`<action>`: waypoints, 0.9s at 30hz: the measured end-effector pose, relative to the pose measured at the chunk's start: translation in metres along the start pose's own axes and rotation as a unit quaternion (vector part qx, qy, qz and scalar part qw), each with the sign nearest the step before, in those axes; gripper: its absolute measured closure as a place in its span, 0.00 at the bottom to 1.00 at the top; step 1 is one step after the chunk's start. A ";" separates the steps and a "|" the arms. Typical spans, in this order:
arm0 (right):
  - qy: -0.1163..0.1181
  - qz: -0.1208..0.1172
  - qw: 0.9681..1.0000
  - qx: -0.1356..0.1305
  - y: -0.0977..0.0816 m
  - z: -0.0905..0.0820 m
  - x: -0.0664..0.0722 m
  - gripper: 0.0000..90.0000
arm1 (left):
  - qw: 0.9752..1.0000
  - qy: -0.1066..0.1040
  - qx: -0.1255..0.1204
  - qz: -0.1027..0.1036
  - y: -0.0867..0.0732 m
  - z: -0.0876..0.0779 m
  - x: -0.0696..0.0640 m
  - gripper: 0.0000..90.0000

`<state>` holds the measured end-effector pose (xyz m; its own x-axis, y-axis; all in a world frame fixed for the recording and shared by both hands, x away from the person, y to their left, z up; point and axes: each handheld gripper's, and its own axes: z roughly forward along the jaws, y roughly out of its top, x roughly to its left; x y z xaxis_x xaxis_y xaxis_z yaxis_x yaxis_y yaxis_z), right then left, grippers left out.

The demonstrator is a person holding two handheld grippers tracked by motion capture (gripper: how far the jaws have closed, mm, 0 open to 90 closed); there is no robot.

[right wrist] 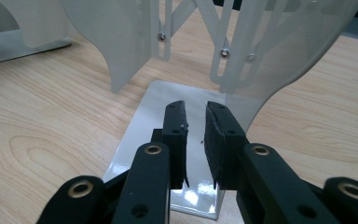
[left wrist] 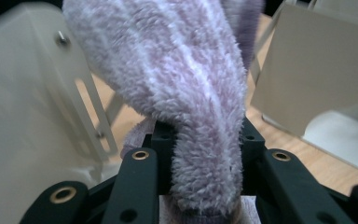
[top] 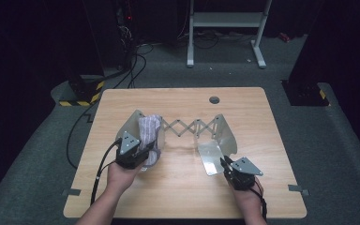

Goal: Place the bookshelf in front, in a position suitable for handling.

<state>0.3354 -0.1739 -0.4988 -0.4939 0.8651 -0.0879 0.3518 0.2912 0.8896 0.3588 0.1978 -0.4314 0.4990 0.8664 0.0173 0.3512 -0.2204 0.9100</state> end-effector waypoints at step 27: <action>-0.002 -0.001 1.000 0.004 -0.001 0.001 0.000 0.87 | 0.998 -0.015 0.063 -0.020 -0.040 0.034 0.003 0.76</action>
<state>0.3357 -0.1739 -0.5002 -0.4915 0.8660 -0.0921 0.3562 0.2964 0.8861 0.3734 0.1937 -0.4820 0.5056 0.8622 -0.0318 0.4669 -0.2424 0.8504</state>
